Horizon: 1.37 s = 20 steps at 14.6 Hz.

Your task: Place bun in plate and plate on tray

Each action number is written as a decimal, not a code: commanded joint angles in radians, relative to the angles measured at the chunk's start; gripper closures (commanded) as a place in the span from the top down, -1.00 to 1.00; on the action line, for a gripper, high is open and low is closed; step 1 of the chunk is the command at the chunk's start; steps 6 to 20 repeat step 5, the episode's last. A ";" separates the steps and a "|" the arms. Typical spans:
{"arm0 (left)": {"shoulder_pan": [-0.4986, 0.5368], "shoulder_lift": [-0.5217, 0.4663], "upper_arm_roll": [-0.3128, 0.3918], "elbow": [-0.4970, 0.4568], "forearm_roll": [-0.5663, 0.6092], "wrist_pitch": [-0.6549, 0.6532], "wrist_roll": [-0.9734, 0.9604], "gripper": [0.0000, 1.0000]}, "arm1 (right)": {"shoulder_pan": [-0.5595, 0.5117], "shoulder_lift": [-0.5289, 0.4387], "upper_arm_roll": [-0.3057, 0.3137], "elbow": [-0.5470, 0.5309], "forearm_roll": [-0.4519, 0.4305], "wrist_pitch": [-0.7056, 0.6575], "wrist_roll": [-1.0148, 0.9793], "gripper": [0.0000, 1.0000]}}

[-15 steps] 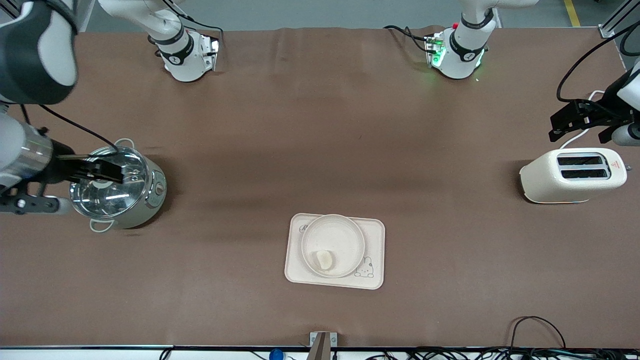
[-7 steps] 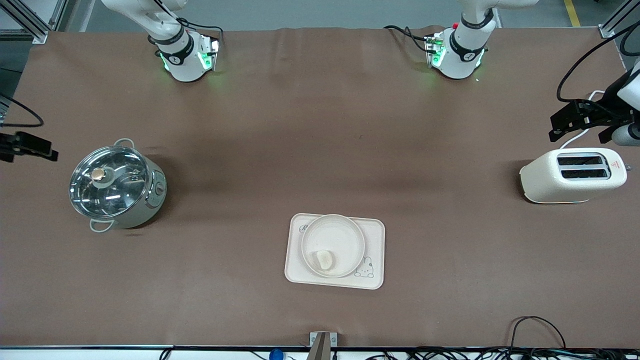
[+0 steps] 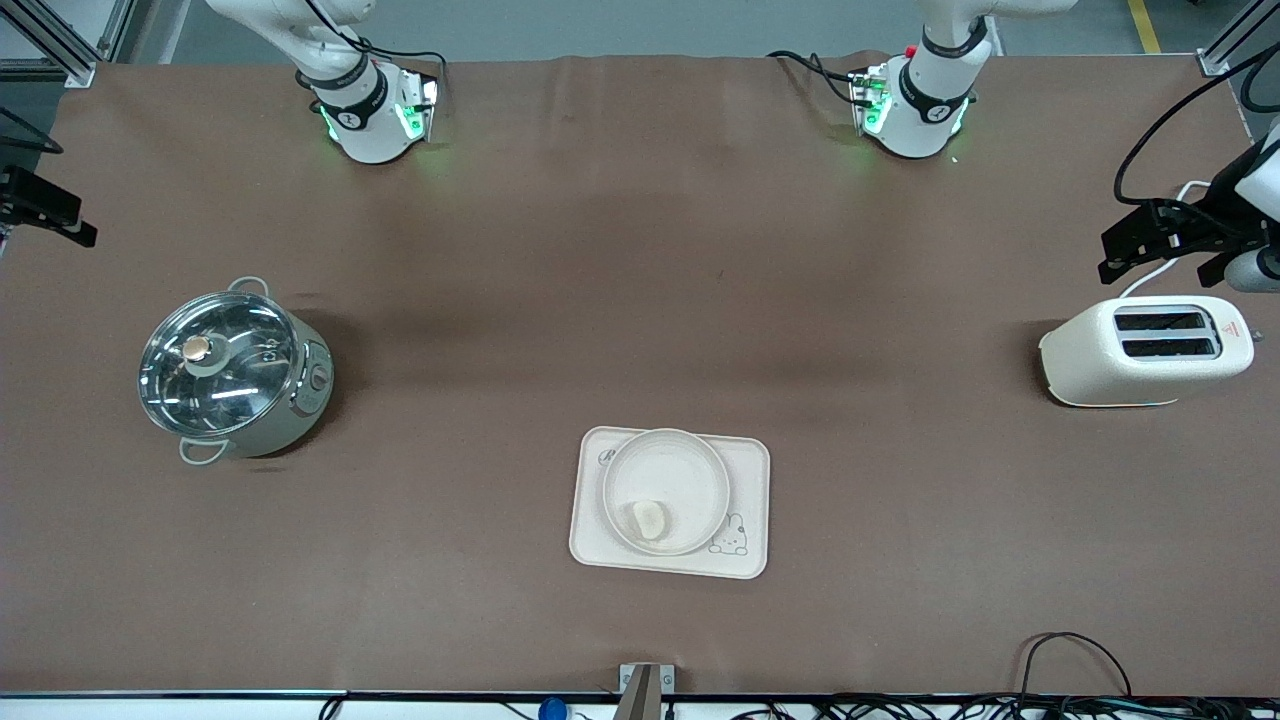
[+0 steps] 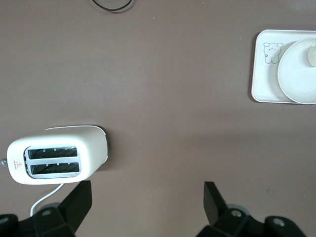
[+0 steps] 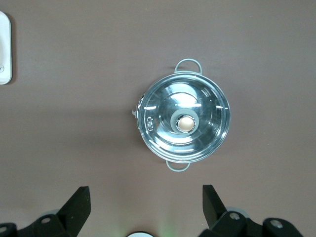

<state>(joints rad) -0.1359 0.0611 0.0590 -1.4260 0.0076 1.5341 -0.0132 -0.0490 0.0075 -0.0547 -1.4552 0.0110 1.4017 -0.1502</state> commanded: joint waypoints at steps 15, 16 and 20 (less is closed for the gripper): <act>0.001 0.009 0.007 0.018 -0.015 -0.003 0.002 1.00 | 0.072 -0.024 -0.040 -0.028 -0.025 -0.004 0.003 1.00; 0.001 0.009 0.007 0.018 -0.015 -0.003 0.002 1.00 | 0.072 -0.024 -0.040 -0.028 -0.025 -0.004 0.003 1.00; 0.001 0.009 0.007 0.018 -0.015 -0.003 0.002 1.00 | 0.072 -0.024 -0.040 -0.028 -0.025 -0.004 0.003 1.00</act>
